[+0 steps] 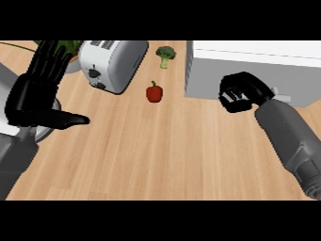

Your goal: Pick up the cup, place it into the drawer and close the drawer

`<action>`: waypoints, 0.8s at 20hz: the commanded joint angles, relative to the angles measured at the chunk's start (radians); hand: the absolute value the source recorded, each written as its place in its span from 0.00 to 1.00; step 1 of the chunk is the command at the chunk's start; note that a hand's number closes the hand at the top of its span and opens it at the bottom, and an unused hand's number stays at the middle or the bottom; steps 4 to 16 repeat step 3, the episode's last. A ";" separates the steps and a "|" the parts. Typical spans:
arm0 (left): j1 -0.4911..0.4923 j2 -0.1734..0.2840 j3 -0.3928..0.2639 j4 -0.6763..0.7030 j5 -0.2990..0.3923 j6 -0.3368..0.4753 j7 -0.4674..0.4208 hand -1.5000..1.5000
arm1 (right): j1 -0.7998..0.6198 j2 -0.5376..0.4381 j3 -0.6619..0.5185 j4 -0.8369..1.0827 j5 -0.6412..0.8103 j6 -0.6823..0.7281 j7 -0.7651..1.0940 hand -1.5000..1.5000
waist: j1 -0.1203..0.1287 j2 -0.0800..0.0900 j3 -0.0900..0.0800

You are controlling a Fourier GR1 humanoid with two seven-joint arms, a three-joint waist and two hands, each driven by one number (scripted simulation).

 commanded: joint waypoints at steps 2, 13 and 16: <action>0.008 -0.010 -0.002 0.004 0.001 -0.016 -0.008 0.00 | -0.097 -0.085 -0.076 0.068 -0.026 -0.039 0.114 1.00 | 0.029 0.047 0.013; 0.016 -0.018 -0.012 0.015 -0.016 -0.009 -0.021 0.00 | -0.091 -0.096 -0.075 0.068 -0.026 -0.032 0.098 1.00 | 0.027 0.050 0.013; 0.016 -0.018 -0.012 0.015 -0.016 -0.009 -0.021 0.00 | -0.091 -0.096 -0.075 0.068 -0.026 -0.032 0.098 1.00 | 0.027 0.050 0.013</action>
